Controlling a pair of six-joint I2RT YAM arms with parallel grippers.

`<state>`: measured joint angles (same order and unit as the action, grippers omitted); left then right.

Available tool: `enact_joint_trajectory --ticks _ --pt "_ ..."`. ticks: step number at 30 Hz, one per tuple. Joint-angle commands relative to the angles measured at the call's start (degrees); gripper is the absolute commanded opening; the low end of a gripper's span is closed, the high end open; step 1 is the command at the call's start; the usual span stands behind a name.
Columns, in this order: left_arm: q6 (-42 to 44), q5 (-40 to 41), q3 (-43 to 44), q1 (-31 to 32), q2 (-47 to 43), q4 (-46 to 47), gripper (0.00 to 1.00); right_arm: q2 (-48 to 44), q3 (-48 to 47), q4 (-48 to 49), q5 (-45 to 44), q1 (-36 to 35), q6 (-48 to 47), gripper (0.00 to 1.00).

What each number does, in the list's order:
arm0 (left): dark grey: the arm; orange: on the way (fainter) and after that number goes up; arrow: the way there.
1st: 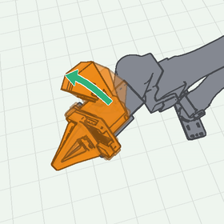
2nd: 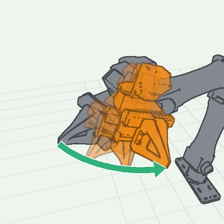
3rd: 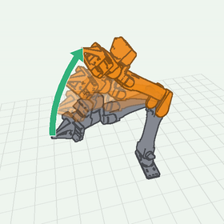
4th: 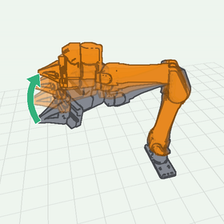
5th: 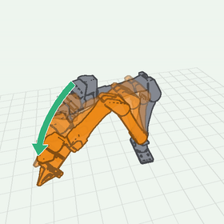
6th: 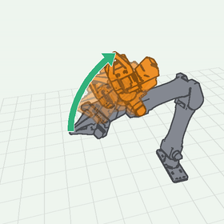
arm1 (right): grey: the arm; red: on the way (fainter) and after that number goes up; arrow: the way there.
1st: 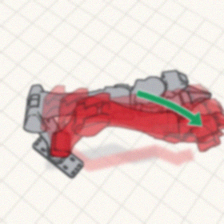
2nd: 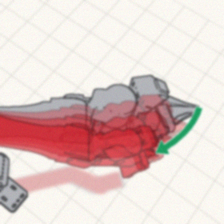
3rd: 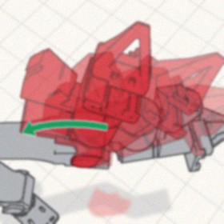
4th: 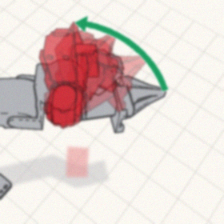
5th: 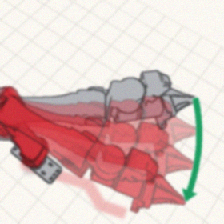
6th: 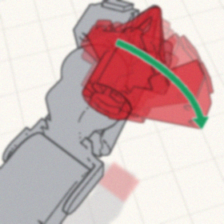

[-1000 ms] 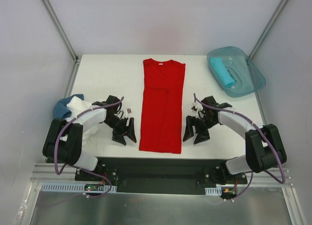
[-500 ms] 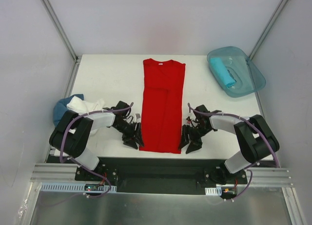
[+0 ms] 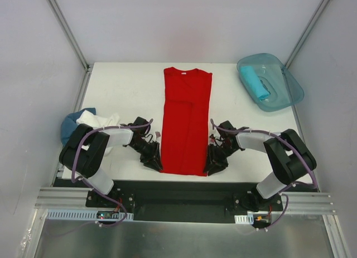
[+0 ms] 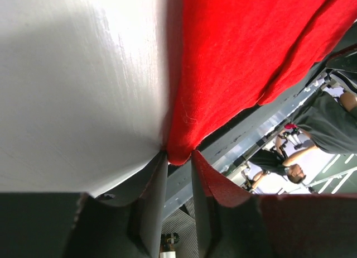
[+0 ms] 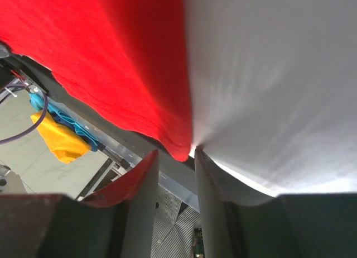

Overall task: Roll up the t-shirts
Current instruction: Roll the T-shirt to the center of the board.

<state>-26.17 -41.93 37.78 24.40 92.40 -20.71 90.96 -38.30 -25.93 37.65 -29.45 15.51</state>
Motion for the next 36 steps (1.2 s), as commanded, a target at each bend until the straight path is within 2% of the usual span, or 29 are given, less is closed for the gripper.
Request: enact_joint_trajectory --ticks 1,4,5,7,9,21,27,36 --pt "1.3 4.0 -0.3 0.4 1.2 0.8 0.22 2.0 0.5 5.5 -5.1 -1.2 -1.3 0.34" --pt "1.7 4.0 -0.3 0.4 0.8 0.8 0.17 1.2 1.1 6.9 -4.3 -2.3 -1.5 0.25" --pt "1.7 3.9 -0.3 0.4 0.6 0.8 0.15 1.2 1.4 7.4 -3.9 -2.5 -1.5 0.19" --pt "2.0 3.8 0.0 0.4 0.2 0.8 0.09 0.2 1.5 7.1 -3.6 -2.4 -2.4 0.12" --pt "2.1 3.4 0.4 0.3 -0.4 0.8 0.0 -0.7 1.5 6.5 -2.9 -2.4 -4.0 0.01" --pt "2.3 2.0 2.8 -0.6 -7.6 0.4 0.0 -9.5 -1.0 0.2 -1.8 -0.7 -6.9 0.01" --pt "2.9 2.3 4.5 -3.1 -8.2 -1.2 0.0 -9.2 -4.5 -2.0 -2.8 2.6 -8.7 0.01" --pt "2.9 3.7 10.8 -4.9 -4.4 -1.6 0.0 -4.4 -11.5 -0.7 -3.6 4.7 -10.4 0.0"
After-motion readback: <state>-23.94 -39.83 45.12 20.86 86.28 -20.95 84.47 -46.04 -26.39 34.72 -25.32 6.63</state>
